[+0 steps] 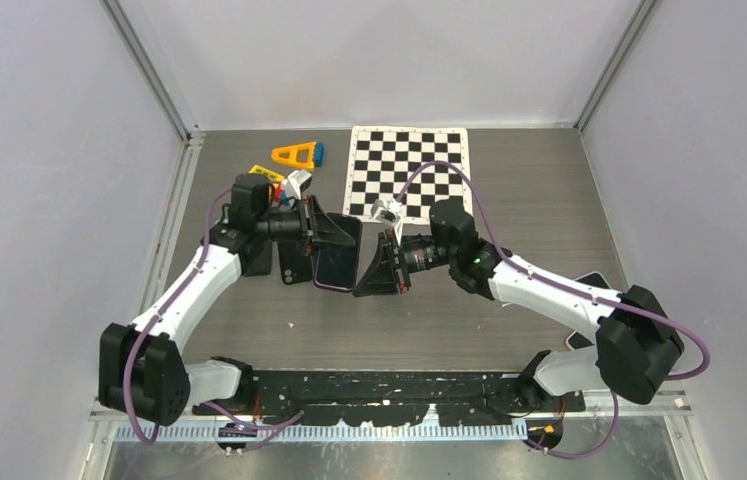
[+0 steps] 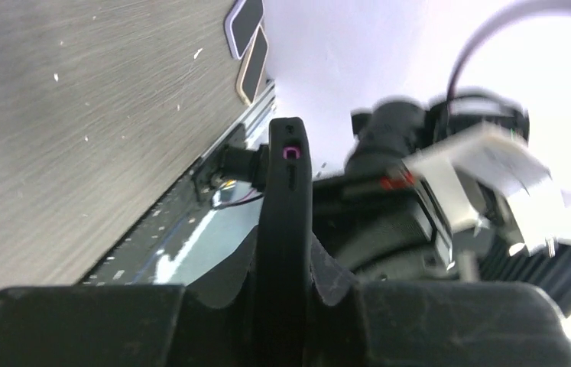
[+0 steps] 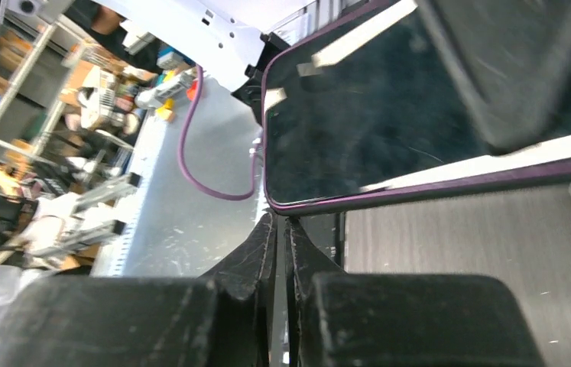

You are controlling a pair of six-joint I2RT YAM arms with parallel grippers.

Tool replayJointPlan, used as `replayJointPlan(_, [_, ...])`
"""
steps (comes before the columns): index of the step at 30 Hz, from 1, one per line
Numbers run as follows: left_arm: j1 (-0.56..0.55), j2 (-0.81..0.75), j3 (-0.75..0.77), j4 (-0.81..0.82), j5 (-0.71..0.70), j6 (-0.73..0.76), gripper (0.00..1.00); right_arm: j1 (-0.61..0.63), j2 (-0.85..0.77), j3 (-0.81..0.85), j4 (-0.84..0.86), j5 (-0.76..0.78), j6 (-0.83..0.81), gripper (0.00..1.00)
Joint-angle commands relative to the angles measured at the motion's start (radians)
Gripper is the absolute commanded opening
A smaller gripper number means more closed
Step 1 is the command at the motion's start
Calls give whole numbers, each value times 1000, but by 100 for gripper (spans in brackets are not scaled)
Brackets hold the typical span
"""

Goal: Take the phone out of the phone case
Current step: Remove the phone case from the phone.

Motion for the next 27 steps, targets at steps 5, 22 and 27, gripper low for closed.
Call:
replayJointPlan(5, [-23,10,-34,212,-112,-412,0,32,-59,84,62,182,-205,1])
replayJointPlan(22, [47,-63,-86,406,-312,-489,0,27,-199,-52,34,405,32,42])
replayJointPlan(27, [47,-87,-97,465,-392,-509,0,29,-156,-161,399,462,325,72])
